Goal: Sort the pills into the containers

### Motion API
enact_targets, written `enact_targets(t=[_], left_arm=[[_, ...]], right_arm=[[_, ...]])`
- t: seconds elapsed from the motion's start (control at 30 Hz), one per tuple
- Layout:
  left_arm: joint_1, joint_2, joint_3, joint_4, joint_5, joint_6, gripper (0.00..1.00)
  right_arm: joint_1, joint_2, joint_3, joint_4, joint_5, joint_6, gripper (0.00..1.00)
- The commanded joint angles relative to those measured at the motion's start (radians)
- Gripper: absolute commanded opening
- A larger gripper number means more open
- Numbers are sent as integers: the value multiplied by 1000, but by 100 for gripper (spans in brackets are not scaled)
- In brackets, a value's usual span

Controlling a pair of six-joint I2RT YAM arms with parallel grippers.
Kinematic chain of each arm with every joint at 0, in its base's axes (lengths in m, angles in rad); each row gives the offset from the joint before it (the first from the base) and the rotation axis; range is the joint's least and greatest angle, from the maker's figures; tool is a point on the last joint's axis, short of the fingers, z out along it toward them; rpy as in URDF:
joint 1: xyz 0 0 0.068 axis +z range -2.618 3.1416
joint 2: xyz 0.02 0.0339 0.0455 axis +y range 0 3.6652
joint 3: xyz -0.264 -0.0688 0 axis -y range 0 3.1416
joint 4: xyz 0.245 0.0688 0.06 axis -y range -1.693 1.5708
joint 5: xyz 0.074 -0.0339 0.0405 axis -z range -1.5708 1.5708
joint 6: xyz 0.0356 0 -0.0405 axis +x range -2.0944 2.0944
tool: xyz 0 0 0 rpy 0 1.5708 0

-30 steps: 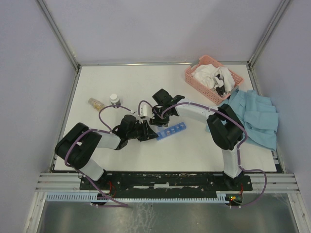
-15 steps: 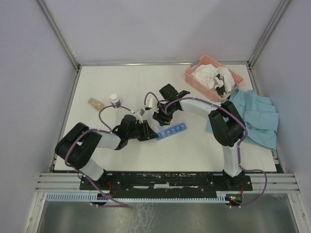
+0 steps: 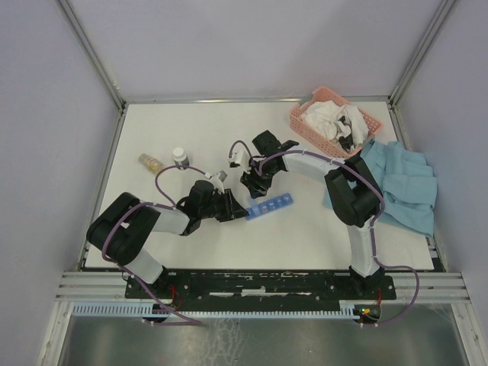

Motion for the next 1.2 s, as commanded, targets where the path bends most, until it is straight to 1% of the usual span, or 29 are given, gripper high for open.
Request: enact_targets(t=[0.0, 0.13, 0.33, 0.47, 0.57, 0.7, 0.77, 0.9, 0.93, 1.03, 1.07, 1.17], left_arm=[[-3, 17, 9, -21, -30, 54, 35], [-3, 15, 13, -21, -32, 55, 35], [-2, 17, 33, -42, -32, 65, 35], [-2, 19, 56, -66, -33, 76, 35], [0, 24, 78, -84, -33, 86, 36], [2, 38, 112, -106, -32, 98, 37], [5, 47, 134, -117, -28, 105, 37], [12, 59, 175, -140, -24, 117, 40], [15, 57, 181, -142, -24, 120, 42], [21, 8, 179, -148, -46, 129, 51], [22, -15, 173, -150, -58, 135, 56], [24, -122, 145, -150, -90, 156, 63]], right_arm=[[2, 29, 55, -29, 32, 33, 56], [3, 49, 75, -56, 63, 35, 56], [-1, 50, 97, -85, 52, 37, 56], [-56, 4, 148, -116, -49, 90, 57], [-93, -67, 147, -140, -108, 85, 60], [-130, -171, 106, -178, -217, 25, 66], [-148, -208, 93, -199, -264, -9, 66], [-170, -272, 85, -237, -305, -59, 66], [-175, -291, 80, -240, -313, -66, 66], [-186, -367, 58, -228, -322, -66, 66], [-186, -394, 52, -224, -319, -65, 66], [-187, -484, 26, -201, -318, -31, 66]])
